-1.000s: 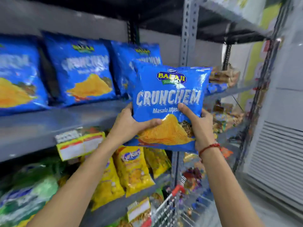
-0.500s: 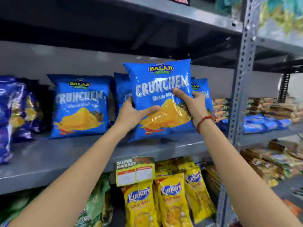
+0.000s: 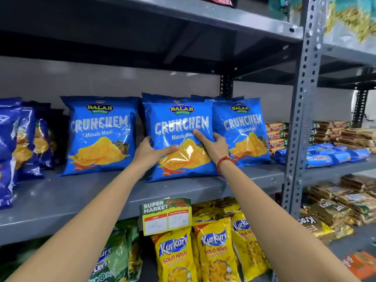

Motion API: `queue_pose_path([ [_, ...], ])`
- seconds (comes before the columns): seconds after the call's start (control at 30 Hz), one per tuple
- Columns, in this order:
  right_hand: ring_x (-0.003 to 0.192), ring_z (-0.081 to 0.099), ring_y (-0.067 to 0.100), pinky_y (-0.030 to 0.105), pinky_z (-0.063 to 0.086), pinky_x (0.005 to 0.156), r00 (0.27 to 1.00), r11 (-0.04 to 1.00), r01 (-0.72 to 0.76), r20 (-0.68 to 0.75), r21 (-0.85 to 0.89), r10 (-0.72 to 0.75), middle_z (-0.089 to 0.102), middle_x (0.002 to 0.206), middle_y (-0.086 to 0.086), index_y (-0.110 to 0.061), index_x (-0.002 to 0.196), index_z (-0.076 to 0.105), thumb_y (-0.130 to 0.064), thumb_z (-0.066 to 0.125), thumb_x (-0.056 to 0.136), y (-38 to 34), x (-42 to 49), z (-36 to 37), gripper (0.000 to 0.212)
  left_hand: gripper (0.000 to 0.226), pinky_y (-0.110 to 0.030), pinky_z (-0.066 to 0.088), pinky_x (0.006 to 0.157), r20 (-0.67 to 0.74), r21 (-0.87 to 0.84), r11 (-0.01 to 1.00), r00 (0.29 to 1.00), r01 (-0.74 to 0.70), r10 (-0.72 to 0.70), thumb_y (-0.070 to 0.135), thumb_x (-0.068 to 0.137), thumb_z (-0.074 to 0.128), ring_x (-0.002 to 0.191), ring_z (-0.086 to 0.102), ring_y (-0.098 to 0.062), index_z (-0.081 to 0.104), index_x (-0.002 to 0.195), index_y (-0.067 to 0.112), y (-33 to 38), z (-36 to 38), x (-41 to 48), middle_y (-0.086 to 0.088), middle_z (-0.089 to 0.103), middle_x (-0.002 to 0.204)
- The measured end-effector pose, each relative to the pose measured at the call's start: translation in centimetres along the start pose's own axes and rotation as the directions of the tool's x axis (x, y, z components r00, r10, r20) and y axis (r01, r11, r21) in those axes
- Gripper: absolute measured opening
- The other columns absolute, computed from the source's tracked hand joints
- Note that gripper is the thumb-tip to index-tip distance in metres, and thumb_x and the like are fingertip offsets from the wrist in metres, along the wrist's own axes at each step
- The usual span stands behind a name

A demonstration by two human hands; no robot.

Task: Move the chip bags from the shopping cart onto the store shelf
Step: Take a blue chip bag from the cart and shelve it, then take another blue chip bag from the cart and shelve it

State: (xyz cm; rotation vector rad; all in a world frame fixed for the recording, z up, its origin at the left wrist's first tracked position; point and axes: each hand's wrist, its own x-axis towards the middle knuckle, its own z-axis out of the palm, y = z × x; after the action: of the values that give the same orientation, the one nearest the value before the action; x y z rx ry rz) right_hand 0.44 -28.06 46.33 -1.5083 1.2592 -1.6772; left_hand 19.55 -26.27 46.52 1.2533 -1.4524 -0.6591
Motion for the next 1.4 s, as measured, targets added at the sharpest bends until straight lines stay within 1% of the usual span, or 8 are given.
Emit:
queue_pose_path([
  [0.13,0.105,0.057,0.022,0.032,0.044,0.085,0.994,0.992,0.071,-0.075,-0.107,-0.079,0.053,0.109,-0.001,-0.012,0.125,0.052,-0.062,0.062,0.077,-0.2,-1.3,-1.4,0.069,0.100,-0.044,0.035,0.106,-0.180,0.148,0.986,0.978,-0.076,0.102,0.052,0.065,0.078,0.131,0.036,-0.027,0.026,0.143,0.016,0.7,0.8,-2.0,-0.007,0.038,0.144],
  [0.27,0.092,0.058,0.019,0.028,0.046,0.081,0.964,0.980,0.146,-0.203,-0.138,-0.172,0.059,0.110,0.009,-0.014,0.119,0.056,-0.053,0.061,0.084,0.9,-4.7,-4.8,0.053,0.062,-0.029,0.032,0.099,-0.372,0.269,0.874,0.793,-0.405,0.482,0.036,0.081,0.067,0.121,0.039,-0.028,0.042,0.133,0.015,1.4,3.3,-6.6,-0.011,0.043,0.130],
  [0.4,0.081,0.058,0.004,0.010,0.043,0.071,0.904,0.975,0.165,-0.374,-0.147,-0.209,0.064,0.100,0.005,-0.016,0.104,0.062,-0.042,0.065,0.085,3.2,-10.5,-9.9,0.032,0.037,-0.042,0.044,0.094,-0.307,0.186,0.743,0.681,-0.643,0.665,0.020,0.083,0.063,0.109,0.051,-0.025,0.054,0.117,0.009,0.7,8.7,-11.7,-0.002,0.050,0.113],
  [0.53,0.069,0.053,-0.012,0.006,0.042,0.066,0.846,0.986,0.020,-0.522,-0.168,-0.106,0.061,0.087,-0.004,-0.008,0.102,0.064,-0.035,0.065,0.087,7.9,-17.1,-15.5,0.032,0.030,-0.044,0.051,0.082,-0.098,0.018,0.773,0.768,-0.634,0.633,0.014,0.083,0.063,0.101,0.055,-0.019,0.058,0.112,0.008,-2.8,16.3,-16.7,0.001,0.049,0.104],
  [0.77,0.056,0.054,-0.011,0.006,0.041,0.061,0.662,0.885,-0.449,-0.711,-0.125,0.236,0.058,0.071,-0.007,-0.014,0.091,0.059,-0.030,0.068,0.086,20.5,-31.4,-24.8,0.018,0.035,-0.026,0.039,0.082,0.502,-0.014,0.906,0.781,-0.422,0.372,0.020,0.081,0.063,0.096,0.054,-0.027,0.058,0.110,0.002,-13.8,28.8,-26.4,-0.018,0.059,0.100],
  [0.97,0.076,0.056,0.021,0.030,0.046,0.072,0.302,0.521,-0.849,-0.732,0.085,0.611,0.063,0.089,0.015,-0.004,0.106,0.061,-0.037,0.069,0.082,32.9,-46.2,-29.7,0.042,0.045,-0.033,0.036,0.091,0.888,0.169,0.951,0.458,-0.259,-0.033,0.011,0.080,0.071,0.109,0.055,-0.036,0.053,0.120,-0.003,-23.0,36.1,-35.9,-0.025,0.058,0.114],
  [1.2,0.111,0.062,0.037,0.048,0.049,0.094,-0.016,0.180,-0.959,-0.678,0.217,0.735,0.065,0.118,0.025,-0.005,0.110,0.058,-0.071,0.069,0.060,43.6,-60.4,-30.7,0.084,0.073,-0.041,0.037,0.104,0.879,0.478,0.859,0.090,-0.182,-0.469,0.039,0.081,0.069,0.128,0.043,-0.032,0.038,0.137,0.004,-31.3,42.2,-44.0,-0.017,0.044,0.141],
  [1.4,0.126,0.052,0.036,0.045,0.045,0.102,-0.127,0.130,-0.938,-0.668,0.322,0.734,0.052,0.137,0.023,0.005,0.135,0.041,-0.064,0.072,0.065,45.3,-61.9,-30.6,0.103,0.118,-0.042,0.038,0.106,0.769,0.638,0.769,-0.006,-0.036,-0.639,0.065,0.053,0.076,0.128,0.044,-0.027,0.027,0.143,0.005,-37.8,46.3,-48.6,-0.009,0.042,0.145],
])
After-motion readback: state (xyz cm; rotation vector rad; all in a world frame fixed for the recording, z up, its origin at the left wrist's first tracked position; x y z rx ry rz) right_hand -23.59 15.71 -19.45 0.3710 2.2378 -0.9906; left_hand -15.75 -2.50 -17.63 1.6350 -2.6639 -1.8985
